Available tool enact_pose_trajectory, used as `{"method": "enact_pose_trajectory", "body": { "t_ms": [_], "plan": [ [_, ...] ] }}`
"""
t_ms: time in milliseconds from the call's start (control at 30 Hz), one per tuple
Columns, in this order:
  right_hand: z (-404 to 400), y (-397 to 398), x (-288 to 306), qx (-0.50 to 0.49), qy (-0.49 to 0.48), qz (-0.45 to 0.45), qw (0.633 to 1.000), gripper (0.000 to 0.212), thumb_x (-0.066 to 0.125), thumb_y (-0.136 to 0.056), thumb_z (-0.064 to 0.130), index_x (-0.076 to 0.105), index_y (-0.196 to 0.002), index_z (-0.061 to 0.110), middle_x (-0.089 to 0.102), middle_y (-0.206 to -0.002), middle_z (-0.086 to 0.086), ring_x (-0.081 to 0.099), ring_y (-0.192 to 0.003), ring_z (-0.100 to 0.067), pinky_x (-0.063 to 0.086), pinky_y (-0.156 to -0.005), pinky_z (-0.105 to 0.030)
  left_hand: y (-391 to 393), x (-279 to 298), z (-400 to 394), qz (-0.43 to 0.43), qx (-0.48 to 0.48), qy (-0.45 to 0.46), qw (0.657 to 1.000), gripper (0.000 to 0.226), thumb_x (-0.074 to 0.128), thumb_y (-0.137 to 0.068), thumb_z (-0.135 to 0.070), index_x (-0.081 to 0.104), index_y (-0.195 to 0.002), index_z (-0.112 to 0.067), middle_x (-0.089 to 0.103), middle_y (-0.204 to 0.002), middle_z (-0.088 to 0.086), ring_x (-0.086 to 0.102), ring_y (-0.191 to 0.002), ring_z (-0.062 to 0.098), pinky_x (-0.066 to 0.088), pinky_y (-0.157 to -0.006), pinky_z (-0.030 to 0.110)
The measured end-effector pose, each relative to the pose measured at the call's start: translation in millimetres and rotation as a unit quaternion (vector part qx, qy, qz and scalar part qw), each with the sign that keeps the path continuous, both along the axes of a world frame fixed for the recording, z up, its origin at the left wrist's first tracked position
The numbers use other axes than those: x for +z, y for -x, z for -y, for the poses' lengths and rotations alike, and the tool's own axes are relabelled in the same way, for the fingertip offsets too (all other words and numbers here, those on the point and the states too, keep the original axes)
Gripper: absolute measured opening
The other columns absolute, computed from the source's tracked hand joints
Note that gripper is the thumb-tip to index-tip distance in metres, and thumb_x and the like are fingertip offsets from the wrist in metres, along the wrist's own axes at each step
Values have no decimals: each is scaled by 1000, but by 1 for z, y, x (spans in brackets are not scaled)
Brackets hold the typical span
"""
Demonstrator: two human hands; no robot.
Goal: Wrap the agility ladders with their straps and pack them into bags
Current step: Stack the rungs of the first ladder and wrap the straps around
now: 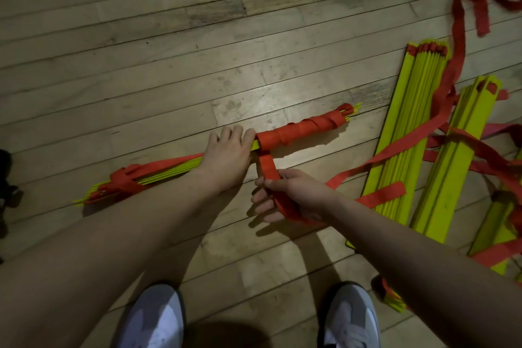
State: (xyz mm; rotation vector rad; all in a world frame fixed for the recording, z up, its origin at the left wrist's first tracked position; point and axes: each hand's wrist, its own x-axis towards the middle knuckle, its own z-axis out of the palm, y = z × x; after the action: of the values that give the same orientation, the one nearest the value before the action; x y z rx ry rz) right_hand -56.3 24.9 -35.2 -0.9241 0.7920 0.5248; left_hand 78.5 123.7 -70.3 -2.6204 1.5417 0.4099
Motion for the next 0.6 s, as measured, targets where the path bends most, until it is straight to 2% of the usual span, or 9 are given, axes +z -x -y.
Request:
{"method": "enact_pose_trajectory", "body": {
  "t_ms": [133, 200, 300, 433, 600],
  "plan": [
    [-1, 4, -1, -12, 12, -7, 1000, 15, 38, -103, 12, 53, -102, 8, 65, -82, -11, 68, -68, -19, 58, -62, -35, 23, 1, -13, -103, 27, 25, 994, 57, 33, -100, -31, 17, -149, -8, 30, -147, 12, 31, -131, 30, 24, -106, 42],
    [-3, 9, -3, -8, 15, -12, 1000, 15, 39, -103, 13, 53, -102, 9, 66, -81, -10, 67, -68, -18, 58, -62, -34, 35, -2, -25, -123, 25, 45, 991, 56, 29, -100, -27, 18, -151, -9, 29, -150, 12, 29, -135, 30, 20, -109, 40],
    [-7, 18, -4, 13, 25, -18, 999, 15, 40, -103, 13, 53, -106, 7, 67, -85, -10, 67, -73, -18, 57, -65, -32, 37, -2, -34, -111, 61, 51, 991, 49, 36, -101, -24, 28, -149, -16, 40, -143, 9, 35, -130, 29, 26, -105, 40],
    [-10, 26, -7, -8, 30, -16, 999, 16, 41, -102, 11, 55, -107, 7, 69, -85, -10, 68, -74, -19, 57, -68, -34, 32, 6, -31, -109, 94, 44, 989, 39, 45, -99, -28, 44, -134, -11, 50, -130, 8, 44, -121, 28, 34, -98, 38],
    [-8, 24, -4, -20, 32, -7, 999, 16, 41, -102, 9, 54, -109, 5, 67, -86, -11, 66, -72, -18, 57, -65, -31, 29, 14, -28, -117, 86, 17, 989, 38, 51, -96, -32, 47, -128, -11, 50, -124, 8, 45, -118, 27, 38, -92, 38]
  ]
}}
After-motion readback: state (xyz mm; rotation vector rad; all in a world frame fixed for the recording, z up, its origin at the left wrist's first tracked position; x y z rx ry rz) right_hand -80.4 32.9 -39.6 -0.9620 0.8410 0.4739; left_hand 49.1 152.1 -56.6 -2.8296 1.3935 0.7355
